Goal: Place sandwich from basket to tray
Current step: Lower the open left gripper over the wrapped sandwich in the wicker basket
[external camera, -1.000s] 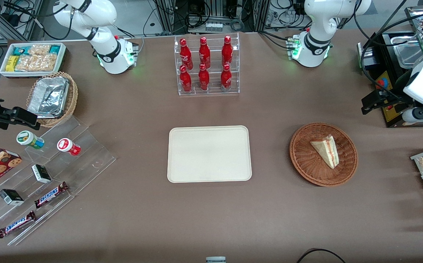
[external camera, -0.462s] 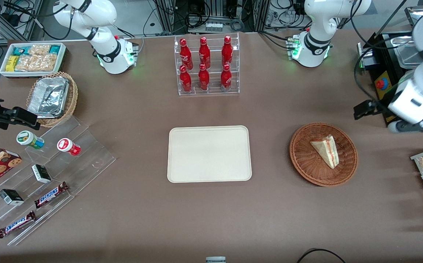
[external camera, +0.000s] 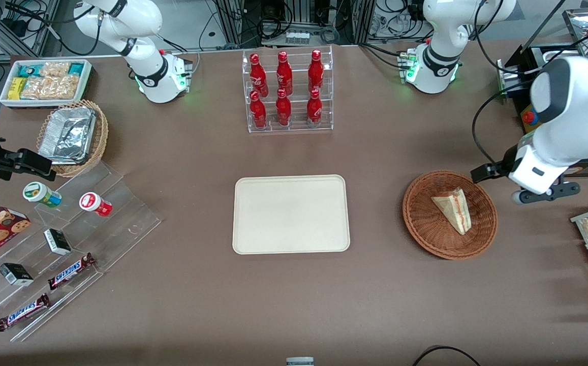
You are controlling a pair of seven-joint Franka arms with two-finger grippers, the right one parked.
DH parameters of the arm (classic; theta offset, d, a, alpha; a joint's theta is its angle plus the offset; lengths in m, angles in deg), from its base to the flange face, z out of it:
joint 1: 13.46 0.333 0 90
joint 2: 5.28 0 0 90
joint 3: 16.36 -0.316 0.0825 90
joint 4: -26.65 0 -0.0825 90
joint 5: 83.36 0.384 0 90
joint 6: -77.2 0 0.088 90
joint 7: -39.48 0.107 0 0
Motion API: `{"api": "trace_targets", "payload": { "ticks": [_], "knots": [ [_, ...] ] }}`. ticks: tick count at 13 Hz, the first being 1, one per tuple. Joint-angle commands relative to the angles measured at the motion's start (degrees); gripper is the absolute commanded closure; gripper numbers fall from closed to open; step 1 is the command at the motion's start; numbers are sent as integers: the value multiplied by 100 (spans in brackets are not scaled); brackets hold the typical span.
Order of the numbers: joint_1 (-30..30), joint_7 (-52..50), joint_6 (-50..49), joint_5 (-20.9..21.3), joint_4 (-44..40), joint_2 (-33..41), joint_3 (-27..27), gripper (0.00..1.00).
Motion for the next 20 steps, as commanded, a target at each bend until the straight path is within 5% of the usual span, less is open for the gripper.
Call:
{"api": "trace_targets", "payload": {
  "ticks": [1,9,20],
  "knots": [
    [-13,-528,791,-33,640,124,-7,0],
    [-109,-1794,2191,-15,1240,-358,2,0],
    [-118,-1901,2885,-6,1460,-1080,2,2]
  ]
}}
